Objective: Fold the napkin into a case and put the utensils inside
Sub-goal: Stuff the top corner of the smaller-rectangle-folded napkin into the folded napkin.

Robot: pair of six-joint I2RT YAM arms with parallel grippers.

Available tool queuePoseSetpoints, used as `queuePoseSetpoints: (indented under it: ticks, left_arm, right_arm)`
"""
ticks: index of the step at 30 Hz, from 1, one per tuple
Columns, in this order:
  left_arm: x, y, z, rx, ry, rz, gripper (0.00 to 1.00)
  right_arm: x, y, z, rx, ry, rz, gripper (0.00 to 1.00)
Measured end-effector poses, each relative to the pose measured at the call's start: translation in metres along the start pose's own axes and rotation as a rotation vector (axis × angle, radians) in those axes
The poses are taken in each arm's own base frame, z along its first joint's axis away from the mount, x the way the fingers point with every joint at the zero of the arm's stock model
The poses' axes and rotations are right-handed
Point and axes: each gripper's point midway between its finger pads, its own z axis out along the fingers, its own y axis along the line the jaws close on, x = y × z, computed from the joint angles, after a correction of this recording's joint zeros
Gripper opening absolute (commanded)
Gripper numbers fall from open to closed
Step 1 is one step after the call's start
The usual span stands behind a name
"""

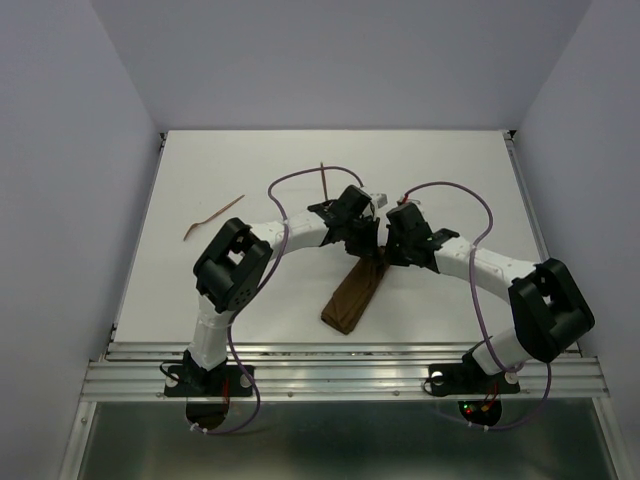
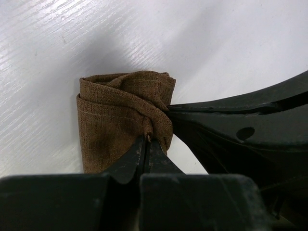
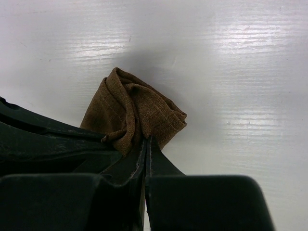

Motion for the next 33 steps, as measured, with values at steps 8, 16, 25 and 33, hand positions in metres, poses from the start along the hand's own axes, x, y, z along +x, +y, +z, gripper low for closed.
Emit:
queuePoseSetpoints:
  ticks: [8, 16, 25, 33]
  left_arm:
    - [0.005, 0.003, 0.012, -0.026, 0.013, -0.045, 0.0]
    - [0.014, -0.001, 0.032, -0.023, 0.045, -0.032, 0.0]
    - [0.014, -0.002, 0.031, -0.025, 0.043, -0.03, 0.0]
    - [0.012, -0.008, 0.014, -0.044, 0.039, -0.017, 0.4]
  right_arm:
    - [0.001, 0.003, -0.003, -0.021, 0.002, 0.002, 0.01]
    - [0.004, 0.0, -0.004, -0.018, 0.007, 0.001, 0.01]
    - [0.004, 0.001, -0.004, -0.019, 0.006, 0.004, 0.01]
    - [0.003, 0.001, -0.004, -0.018, 0.004, 0.012, 0.01]
